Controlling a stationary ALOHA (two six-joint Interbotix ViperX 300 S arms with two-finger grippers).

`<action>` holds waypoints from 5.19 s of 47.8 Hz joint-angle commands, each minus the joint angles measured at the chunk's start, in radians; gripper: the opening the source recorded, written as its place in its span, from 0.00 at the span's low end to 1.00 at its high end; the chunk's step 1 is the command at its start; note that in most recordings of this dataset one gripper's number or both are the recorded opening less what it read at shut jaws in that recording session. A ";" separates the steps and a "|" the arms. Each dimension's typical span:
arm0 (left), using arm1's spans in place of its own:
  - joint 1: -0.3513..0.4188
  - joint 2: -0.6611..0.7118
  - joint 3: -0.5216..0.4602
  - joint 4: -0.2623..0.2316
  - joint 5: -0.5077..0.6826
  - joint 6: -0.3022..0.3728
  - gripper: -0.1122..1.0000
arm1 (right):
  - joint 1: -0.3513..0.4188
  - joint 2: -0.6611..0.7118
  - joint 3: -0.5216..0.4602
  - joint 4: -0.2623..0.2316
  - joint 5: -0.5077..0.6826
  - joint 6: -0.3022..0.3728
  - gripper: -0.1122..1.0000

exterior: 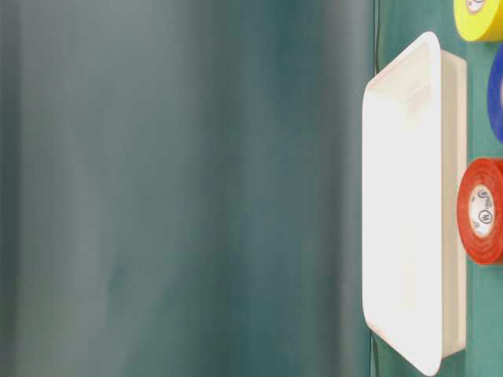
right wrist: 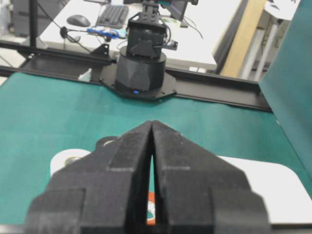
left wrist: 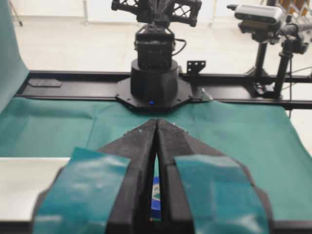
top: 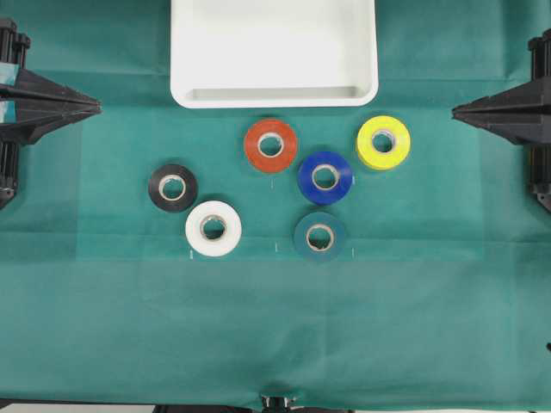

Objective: Pick up the tape from a random location and place it into the white case.

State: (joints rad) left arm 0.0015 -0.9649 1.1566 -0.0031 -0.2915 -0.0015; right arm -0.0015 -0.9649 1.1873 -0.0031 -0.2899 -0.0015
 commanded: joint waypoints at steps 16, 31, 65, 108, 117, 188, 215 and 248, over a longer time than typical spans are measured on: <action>-0.005 0.008 -0.014 -0.002 0.029 0.002 0.11 | 0.000 0.021 -0.054 0.005 0.075 0.002 0.10; -0.005 0.009 -0.014 -0.003 0.029 -0.002 0.12 | 0.000 0.021 -0.054 0.002 0.092 0.000 0.10; -0.005 0.011 -0.015 -0.005 0.089 0.000 1.00 | 0.000 0.020 -0.064 0.002 0.114 0.000 0.10; 0.077 0.003 -0.028 -0.005 0.101 0.009 1.00 | -0.002 0.020 -0.069 0.002 0.118 0.000 0.10; 0.094 0.005 -0.029 -0.005 0.106 0.009 1.00 | 0.000 0.021 -0.069 0.002 0.118 0.002 0.10; 0.107 0.209 -0.213 -0.008 0.295 -0.009 1.00 | 0.000 0.023 -0.071 0.002 0.132 0.002 0.10; 0.124 0.426 -0.512 -0.005 1.043 -0.095 1.00 | -0.002 0.023 -0.071 0.002 0.155 0.002 0.10; 0.126 0.523 -0.615 0.002 1.207 -0.095 1.00 | 0.000 0.023 -0.071 0.002 0.170 0.002 0.10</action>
State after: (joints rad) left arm 0.1258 -0.4357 0.5492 -0.0046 0.9189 -0.0966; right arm -0.0015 -0.9495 1.1459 -0.0015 -0.1150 -0.0015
